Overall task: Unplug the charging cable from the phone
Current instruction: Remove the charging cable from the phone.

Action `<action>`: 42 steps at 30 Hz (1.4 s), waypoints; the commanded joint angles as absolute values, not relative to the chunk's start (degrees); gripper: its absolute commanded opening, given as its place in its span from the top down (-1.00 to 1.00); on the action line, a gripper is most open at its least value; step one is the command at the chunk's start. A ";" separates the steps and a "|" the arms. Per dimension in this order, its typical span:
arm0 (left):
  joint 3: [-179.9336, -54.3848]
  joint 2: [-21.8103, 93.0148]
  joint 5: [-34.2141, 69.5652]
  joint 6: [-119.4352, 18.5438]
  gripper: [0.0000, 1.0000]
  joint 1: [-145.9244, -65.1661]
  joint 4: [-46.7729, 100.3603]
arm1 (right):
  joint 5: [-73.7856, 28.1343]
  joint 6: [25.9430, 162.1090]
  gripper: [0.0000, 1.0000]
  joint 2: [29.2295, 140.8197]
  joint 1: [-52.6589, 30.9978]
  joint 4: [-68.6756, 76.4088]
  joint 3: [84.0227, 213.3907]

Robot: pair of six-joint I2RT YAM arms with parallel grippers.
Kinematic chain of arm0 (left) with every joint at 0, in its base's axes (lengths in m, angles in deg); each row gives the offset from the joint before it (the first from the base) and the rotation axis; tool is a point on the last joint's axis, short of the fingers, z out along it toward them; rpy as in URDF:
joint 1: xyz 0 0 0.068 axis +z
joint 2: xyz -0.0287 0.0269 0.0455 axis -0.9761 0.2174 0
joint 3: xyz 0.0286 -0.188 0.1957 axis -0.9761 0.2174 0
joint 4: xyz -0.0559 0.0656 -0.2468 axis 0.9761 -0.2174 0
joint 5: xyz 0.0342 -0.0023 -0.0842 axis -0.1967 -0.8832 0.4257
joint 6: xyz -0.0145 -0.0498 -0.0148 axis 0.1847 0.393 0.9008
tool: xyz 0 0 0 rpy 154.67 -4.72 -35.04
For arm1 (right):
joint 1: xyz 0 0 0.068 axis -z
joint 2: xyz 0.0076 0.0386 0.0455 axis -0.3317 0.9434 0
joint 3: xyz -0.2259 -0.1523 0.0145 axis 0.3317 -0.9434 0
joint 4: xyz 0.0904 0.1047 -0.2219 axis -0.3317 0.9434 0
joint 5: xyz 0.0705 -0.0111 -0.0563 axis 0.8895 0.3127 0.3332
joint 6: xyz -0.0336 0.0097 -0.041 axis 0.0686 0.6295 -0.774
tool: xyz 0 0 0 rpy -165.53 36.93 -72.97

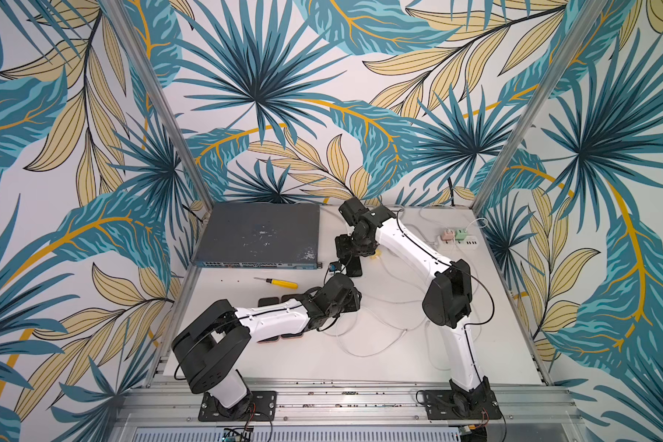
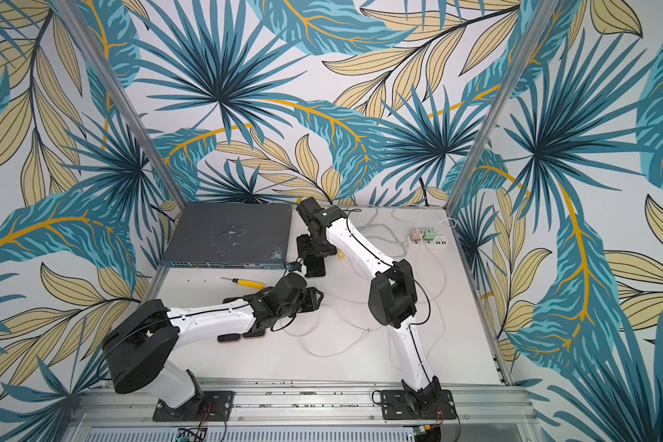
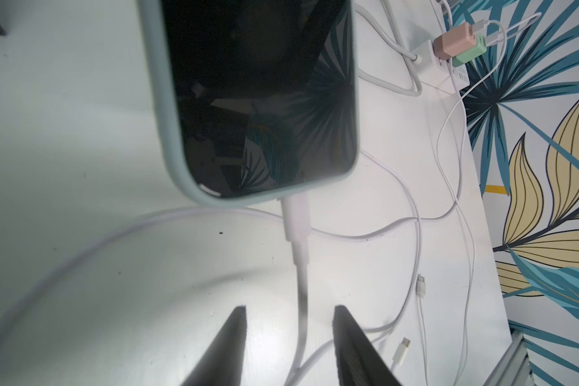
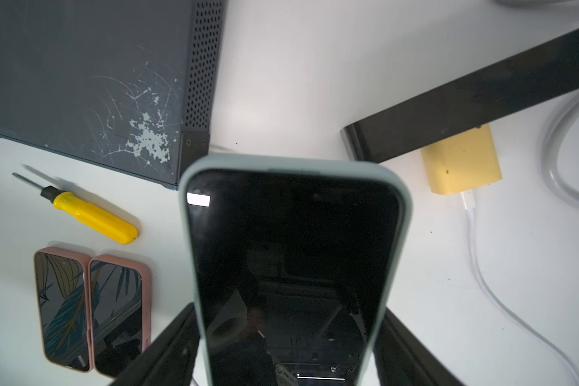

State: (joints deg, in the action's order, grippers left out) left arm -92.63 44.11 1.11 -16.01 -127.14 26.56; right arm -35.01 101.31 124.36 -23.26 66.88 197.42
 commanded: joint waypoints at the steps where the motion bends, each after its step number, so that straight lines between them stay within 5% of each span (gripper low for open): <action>1: -94.21 45.68 -0.25 -16.84 0.30 -127.28 28.90 | -33.74 102.21 -0.43 121.40 -23.26 67.35 197.91; 7: -94.86 47.10 0.10 -17.14 0.39 -127.28 28.71 | -33.87 102.12 -0.43 121.27 -23.26 67.31 197.90; 13: -94.65 48.06 2.06 -16.40 1.00 -127.36 30.07 | -35.14 102.19 -0.43 121.54 -23.05 67.01 197.90; 35: -95.20 48.30 3.27 -14.27 1.00 -133.78 30.85 | -35.24 102.68 -0.41 121.82 -17.98 66.04 198.40; 38: -96.19 49.30 3.42 -14.44 0.87 -133.87 30.36 | -35.55 102.51 -0.41 121.35 -17.55 66.15 198.21; 42: -96.82 49.35 3.74 -14.97 0.36 -133.87 29.99 | -35.89 102.30 -0.41 120.64 -16.99 66.13 197.56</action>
